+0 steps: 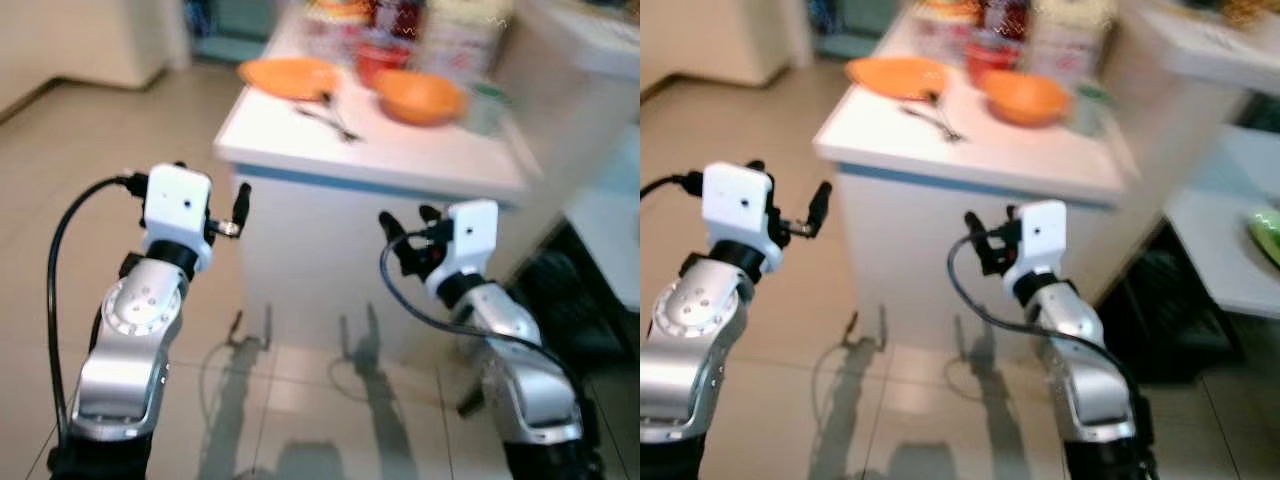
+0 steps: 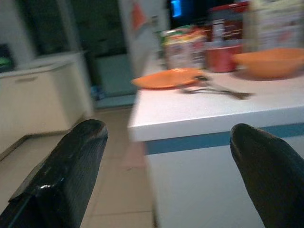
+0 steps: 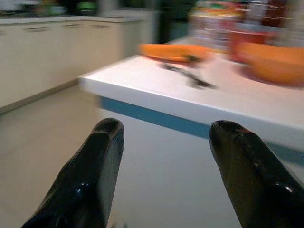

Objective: Setting the table

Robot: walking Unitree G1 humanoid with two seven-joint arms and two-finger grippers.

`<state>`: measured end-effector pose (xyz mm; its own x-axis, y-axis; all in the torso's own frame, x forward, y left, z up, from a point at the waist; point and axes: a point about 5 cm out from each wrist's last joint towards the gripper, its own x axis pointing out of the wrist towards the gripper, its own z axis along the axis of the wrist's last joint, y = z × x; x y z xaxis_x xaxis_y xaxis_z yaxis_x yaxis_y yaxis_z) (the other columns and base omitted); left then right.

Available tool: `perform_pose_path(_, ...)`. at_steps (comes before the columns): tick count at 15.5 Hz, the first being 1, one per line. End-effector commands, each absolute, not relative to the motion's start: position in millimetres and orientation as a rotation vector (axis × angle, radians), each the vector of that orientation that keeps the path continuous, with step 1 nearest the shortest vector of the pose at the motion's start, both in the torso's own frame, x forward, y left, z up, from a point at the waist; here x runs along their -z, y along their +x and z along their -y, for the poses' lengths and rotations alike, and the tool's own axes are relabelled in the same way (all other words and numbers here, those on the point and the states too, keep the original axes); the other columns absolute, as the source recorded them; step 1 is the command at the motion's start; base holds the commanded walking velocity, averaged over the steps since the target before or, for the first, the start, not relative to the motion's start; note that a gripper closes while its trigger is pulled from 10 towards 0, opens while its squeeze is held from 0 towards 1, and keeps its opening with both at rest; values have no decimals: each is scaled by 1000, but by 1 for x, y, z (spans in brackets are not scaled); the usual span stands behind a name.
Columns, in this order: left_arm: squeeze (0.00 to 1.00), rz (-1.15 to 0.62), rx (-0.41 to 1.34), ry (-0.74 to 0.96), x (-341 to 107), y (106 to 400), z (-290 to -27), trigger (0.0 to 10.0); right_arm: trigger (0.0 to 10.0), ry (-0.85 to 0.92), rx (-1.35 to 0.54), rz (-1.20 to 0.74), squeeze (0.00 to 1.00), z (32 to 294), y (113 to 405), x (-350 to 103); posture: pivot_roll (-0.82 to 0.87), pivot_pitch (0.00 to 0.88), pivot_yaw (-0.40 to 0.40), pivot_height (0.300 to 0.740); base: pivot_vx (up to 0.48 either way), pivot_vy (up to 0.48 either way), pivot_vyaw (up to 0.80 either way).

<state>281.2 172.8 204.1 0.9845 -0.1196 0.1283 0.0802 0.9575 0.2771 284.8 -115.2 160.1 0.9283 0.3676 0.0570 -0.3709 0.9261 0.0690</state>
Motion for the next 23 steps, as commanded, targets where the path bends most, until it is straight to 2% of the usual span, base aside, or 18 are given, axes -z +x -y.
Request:
perform_pose_path(1,0,144,93,271,-205,282,-174,10000,10000,64,-401,55,0,112,286,-163,66,0,-82,740,446,0,800)
perform_pose_path(6,0,149,112,270,-205,284,-170,10000,10000,122,-325,101,0,123,288,-169,59,0,-75,740,450,0,160)
perform_pose_path(8,0,154,120,268,-206,285,-169,10000,10000,151,-241,151,0,132,291,-176,56,0,-68,740,450,0,0)
perform_pose_path(11,0,156,122,270,-207,288,-168,10000,10000,156,-228,164,0,134,291,-178,48,0,-58,740,449,0,0)
perform_pose_path(14,0,166,125,269,-209,292,-165,10000,10000,156,-206,163,0,136,290,-177,42,0,-50,740,0,0,0)
perform_pose_path(17,0,167,144,260,-209,294,-163,10000,10000,161,-186,153,0,139,290,-175,36,0,-43,740,0,0,-510)
perform_pose_path(23,0,168,159,266,-210,299,-162,10000,10000,168,-178,148,0,139,289,-173,30,0,-33,740,0,427,-800)
